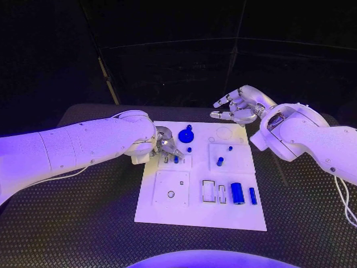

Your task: Assemble the parts on the task board

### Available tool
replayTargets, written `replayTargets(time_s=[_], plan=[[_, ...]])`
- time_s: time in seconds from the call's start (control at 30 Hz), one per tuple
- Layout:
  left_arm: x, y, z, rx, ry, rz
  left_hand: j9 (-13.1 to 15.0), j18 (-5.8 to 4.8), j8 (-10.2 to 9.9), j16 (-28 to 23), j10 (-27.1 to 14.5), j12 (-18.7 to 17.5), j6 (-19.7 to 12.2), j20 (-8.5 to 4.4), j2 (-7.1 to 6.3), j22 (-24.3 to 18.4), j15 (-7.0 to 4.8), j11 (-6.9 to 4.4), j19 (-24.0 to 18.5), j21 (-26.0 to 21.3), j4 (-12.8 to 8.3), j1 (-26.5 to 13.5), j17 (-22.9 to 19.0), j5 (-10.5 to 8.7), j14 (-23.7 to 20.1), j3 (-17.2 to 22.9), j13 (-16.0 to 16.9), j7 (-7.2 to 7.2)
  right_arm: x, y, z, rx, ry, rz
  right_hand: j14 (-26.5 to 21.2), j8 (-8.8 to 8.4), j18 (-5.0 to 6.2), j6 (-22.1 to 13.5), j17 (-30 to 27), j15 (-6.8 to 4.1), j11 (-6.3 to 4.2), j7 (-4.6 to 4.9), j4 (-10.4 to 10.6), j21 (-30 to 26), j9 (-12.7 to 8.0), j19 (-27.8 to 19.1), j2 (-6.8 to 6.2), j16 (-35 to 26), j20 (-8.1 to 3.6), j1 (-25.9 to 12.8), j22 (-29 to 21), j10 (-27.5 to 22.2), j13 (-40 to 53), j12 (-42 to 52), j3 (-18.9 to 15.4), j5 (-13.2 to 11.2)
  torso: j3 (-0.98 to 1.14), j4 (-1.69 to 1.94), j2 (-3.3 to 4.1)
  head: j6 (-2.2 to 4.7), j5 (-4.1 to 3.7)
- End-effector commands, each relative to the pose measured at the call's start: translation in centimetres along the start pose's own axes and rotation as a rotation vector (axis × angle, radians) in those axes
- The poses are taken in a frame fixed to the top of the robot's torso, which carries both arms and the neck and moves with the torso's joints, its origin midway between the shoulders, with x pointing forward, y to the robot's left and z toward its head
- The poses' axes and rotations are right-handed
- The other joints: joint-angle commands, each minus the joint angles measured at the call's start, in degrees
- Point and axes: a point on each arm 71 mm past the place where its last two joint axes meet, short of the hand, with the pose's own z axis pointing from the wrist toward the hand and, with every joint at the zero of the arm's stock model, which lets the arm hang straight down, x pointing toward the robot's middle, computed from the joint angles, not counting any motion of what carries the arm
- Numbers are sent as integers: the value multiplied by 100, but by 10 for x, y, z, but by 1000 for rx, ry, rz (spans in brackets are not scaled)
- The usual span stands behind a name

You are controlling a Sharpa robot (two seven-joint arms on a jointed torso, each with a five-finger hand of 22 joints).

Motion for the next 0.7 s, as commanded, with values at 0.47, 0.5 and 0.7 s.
replayTargets(time_s=[0.47, 0.5, 0.7], plan=[[1, 5, 1, -19, -7, -1, 63, -110, 16, 36, 15, 133, 34, -68, 136, 89, -61, -15, 56, 39, 623, -68, 1510, -305, 594, -1289, 88, -57, -1, 0, 0, -4, 2, 0, 330, 23, 126, 8, 337, -51, -41, 4, 8, -53, 2, -70, 41, -53, 12, -48, -56, -26, -23, -33, -53, 34, -8, 0, -4, -6, -12], [1, 5, 0, -19, -8, -2, 69, -110, 22, 36, 19, 141, 35, -69, 147, 95, -62, -17, 58, 41, 650, -50, 1510, -309, 594, -1342, 96, -58, -1, 0, 0, -4, 2, 0, 330, 23, 126, 8, 337, -51, -41, 4, 8, -53, 2, -70, 41, -53, 12, -48, -56, -26, -23, -33, -53, 34, -9, 1, -5, -4, -10], [2, 8, -5, -12, -17, -11, 76, -106, 29, 36, 8, 131, 30, -70, 154, 74, -64, -18, 52, 24, 696, -20, 1510, -312, 594, -1437, 73, -59, -2, 0, 0, -3, 1, 0, 326, 23, 128, 6, 323, -51, -41, 4, 10, -60, 1, -76, 40, -60, 12, -54, -69, -28, -26, -34, -58, 34, -8, 5, -8, 8, -24]])
